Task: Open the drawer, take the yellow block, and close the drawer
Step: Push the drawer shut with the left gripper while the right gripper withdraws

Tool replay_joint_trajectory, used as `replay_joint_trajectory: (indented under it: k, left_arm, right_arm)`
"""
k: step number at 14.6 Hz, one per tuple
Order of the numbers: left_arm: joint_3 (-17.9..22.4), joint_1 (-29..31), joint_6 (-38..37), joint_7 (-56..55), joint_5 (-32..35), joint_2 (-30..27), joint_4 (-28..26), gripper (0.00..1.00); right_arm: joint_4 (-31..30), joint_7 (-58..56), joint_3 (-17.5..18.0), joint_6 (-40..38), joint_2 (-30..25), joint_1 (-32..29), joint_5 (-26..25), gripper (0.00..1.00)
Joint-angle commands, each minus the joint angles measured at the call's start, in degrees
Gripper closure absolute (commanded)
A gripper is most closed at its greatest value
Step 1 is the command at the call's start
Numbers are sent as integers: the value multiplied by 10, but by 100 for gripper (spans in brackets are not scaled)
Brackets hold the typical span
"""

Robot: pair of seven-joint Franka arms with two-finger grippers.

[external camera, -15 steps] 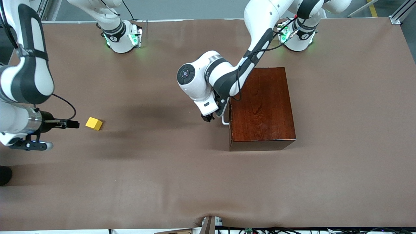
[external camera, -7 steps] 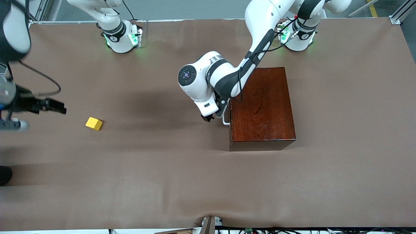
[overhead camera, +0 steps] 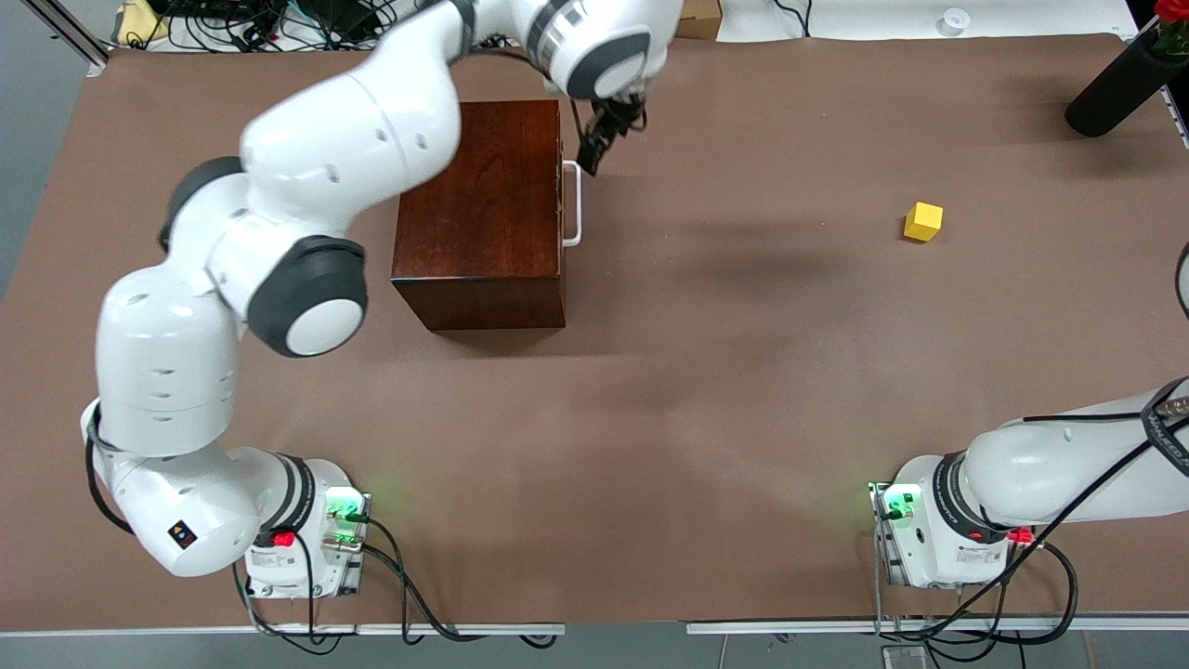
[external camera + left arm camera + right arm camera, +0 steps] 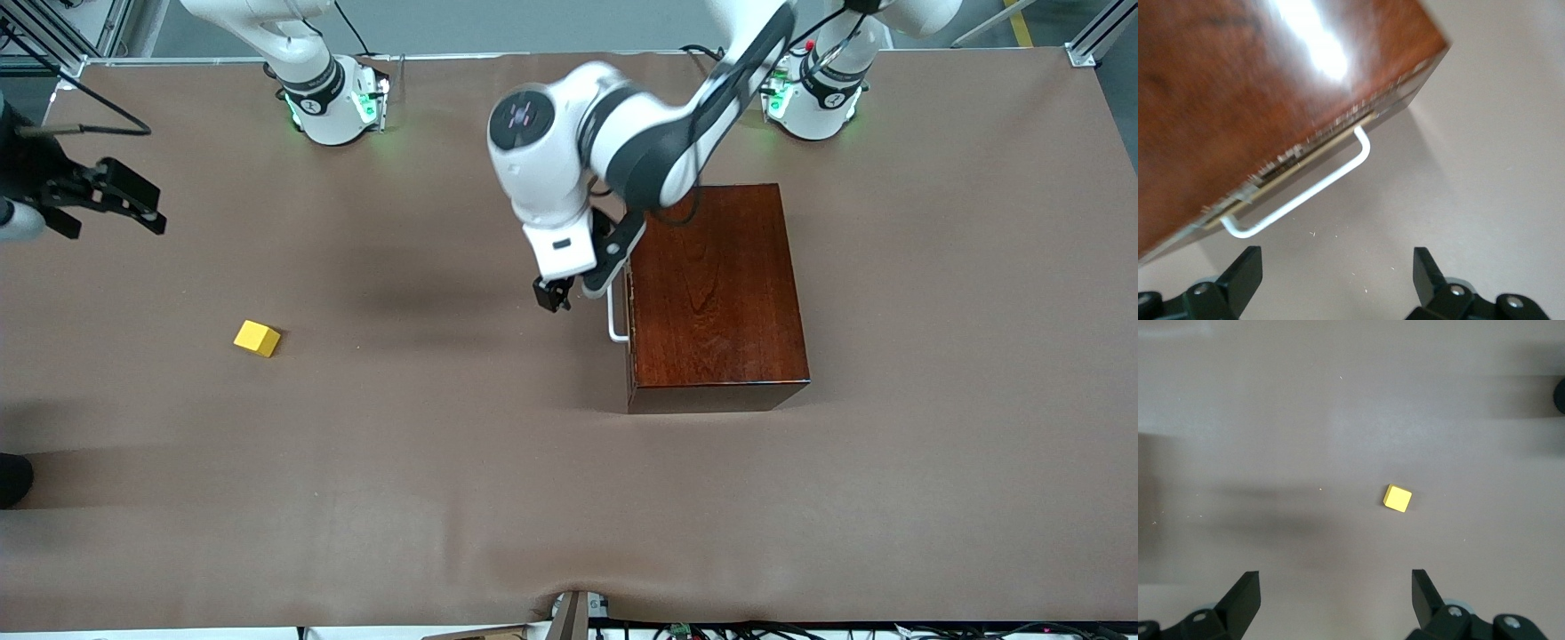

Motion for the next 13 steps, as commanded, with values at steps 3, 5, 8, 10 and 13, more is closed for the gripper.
replay_joint_trajectory:
  k: [3, 5, 8, 10, 13]
  left_arm:
    - [0, 41, -73, 113, 12, -85, -25, 0]
    - [-3, 72, -88, 156, 4, -115, -27, 0]
    - [-5, 109, -103, 282, 2, -168, -65, 0]
    - [-5, 147, -101, 361, 2, -211, -108, 0]
    - [-5, 202, -101, 503, -1, -274, -174, 0]
  right_arm:
    - [-49, -6, -1, 4, -36, -6, 1, 0]
    - [-78, -7, -2, 15, -54, -11, 1, 0]
    - [-75, -20, -2, 16, -50, -15, 0, 0]
    - [-76, -46, -3, 16, -50, -25, 0, 0]
    - [-76, -83, -3, 15, -49, -51, 4, 0]
